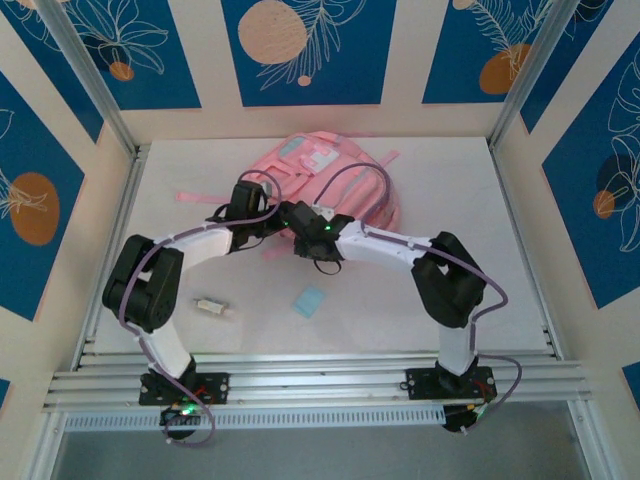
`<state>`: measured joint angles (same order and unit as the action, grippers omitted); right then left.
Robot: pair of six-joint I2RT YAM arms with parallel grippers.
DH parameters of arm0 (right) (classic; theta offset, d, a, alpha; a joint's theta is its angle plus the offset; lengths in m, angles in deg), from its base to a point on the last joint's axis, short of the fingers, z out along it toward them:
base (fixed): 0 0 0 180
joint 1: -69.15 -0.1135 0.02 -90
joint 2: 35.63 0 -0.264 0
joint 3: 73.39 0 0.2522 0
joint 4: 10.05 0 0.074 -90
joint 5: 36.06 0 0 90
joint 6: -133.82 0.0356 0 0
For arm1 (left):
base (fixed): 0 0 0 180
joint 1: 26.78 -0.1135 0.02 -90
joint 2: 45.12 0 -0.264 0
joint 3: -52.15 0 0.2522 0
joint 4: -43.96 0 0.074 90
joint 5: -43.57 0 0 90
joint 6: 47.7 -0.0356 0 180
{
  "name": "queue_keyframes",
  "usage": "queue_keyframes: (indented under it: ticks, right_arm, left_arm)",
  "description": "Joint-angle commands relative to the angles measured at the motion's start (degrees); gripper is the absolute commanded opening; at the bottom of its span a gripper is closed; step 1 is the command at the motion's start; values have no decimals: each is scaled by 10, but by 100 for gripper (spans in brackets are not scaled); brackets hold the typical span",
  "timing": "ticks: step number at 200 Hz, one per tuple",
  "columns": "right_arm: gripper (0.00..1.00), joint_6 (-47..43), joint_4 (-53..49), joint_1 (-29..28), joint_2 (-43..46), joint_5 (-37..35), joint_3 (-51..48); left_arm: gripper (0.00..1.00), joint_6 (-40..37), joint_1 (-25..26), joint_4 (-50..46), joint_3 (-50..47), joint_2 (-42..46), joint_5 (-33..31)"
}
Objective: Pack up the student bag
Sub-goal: Zip the student bag at the top-center of the table.
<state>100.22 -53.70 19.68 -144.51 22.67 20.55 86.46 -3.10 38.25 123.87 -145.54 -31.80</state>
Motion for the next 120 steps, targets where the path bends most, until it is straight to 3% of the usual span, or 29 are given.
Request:
queue_keyframes:
  ticks: [1, 39, 55, 90, 120]
  right_arm:
    - [40, 45, -54, -5, -18, -89, 34]
    - [27, 33, -44, -2, -29, -134, 31]
    - [0, 5, -32, 3, -27, -123, 32]
    - [0, -47, -33, 3, -1, -88, 18]
    - [0, -91, -47, 12, 34, 19, -7]
  left_arm:
    - [62, 14, -3, 34, -12, -12, -11]
    - [60, 18, -4, 45, -11, -25, -10]
    - [59, 15, -5, 46, -10, -29, -20]
    - [57, 12, -14, 57, -3, -45, -40]
    - [55, 1, -27, 60, 19, -65, -62]
